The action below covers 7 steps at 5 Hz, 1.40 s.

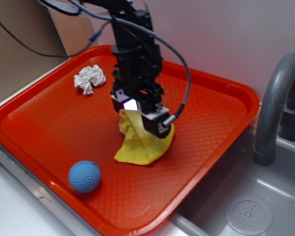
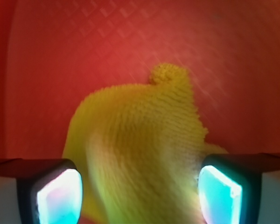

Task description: Grab the yellow cloth.

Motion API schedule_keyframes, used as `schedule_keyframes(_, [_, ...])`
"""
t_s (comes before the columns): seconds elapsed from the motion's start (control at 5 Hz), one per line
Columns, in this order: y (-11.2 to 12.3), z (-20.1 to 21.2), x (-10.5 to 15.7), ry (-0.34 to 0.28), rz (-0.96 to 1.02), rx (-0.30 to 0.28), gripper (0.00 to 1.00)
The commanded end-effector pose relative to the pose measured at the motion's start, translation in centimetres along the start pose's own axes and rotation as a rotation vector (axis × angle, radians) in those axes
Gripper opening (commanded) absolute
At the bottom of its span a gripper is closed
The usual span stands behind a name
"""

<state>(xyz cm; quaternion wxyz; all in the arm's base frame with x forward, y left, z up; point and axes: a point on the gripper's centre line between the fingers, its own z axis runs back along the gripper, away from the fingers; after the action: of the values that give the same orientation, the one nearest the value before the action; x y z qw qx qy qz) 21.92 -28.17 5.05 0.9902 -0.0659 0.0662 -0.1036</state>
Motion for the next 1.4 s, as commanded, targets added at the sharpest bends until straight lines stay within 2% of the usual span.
schedule_keyframes(0.0, [-1.6, -0.4, -0.4, 0.052, -0.03, 0.005, 1.0])
schedule_keyframes(0.2, [-1.3, -0.2, -1.2, 0.04, -0.011, 0.066, 0.0])
schedule_keyframes(0.4, [-0.9, 1.5, -1.6, -0.001, -0.004, 0.087, 0.0])
schedule_keyframes(0.6, [0.9, 5.5, -1.7, -0.09, 0.037, 0.071, 0.0])
schedule_keyframes(0.8, [4.1, 10.0, -2.5, -0.164, 0.101, 0.014, 0.0])
schedule_keyframes(1.2, [9.8, 16.4, -5.9, -0.32, 0.171, -0.031, 0.0])
